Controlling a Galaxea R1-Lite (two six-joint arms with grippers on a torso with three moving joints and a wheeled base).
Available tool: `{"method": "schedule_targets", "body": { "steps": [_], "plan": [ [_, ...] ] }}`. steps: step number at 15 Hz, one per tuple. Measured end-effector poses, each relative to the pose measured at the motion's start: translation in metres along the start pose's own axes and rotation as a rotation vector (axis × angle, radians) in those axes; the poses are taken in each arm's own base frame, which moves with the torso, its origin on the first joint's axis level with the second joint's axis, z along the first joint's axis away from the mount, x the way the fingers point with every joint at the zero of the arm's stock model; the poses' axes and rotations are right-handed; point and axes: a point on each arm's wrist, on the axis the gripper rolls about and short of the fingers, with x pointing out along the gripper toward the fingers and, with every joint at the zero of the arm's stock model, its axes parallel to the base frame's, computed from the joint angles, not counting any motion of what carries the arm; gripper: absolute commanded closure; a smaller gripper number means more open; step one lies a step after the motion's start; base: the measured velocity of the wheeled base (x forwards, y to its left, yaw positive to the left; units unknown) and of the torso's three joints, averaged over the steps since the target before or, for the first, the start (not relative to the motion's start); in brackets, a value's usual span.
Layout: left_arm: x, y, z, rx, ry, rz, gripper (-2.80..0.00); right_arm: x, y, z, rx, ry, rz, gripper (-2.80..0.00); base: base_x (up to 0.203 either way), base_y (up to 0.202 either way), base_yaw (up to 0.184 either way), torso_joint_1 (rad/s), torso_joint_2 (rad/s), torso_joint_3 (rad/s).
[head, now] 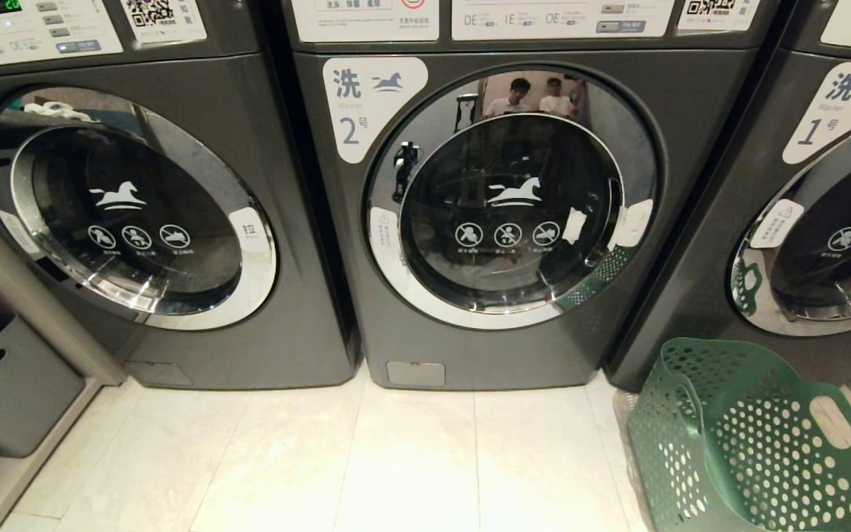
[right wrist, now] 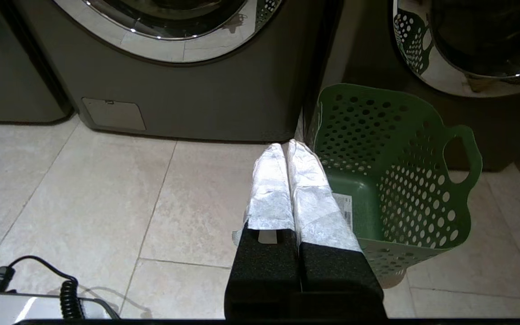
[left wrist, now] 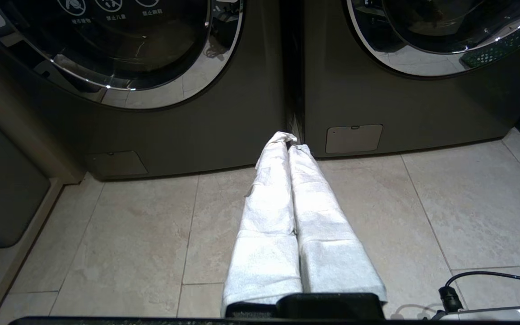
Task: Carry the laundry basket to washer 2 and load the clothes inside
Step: Press the washing machine switch
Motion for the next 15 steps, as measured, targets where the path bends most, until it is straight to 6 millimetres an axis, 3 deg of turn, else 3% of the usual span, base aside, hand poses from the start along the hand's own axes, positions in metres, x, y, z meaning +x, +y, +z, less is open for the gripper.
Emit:
{"method": "schedule_targets", "body": {
  "steps": [15],
  "plan": [
    [0.0000, -0.0003, -0.0026, -0.005, 0.026, -0.003, 0.00, -0.0007, 0.0000, -0.0005, -0.006, -0.007, -0.003, 0.00, 0.000, 0.000, 0.000, 0.001, 0.00, -0.019]
  ]
}}
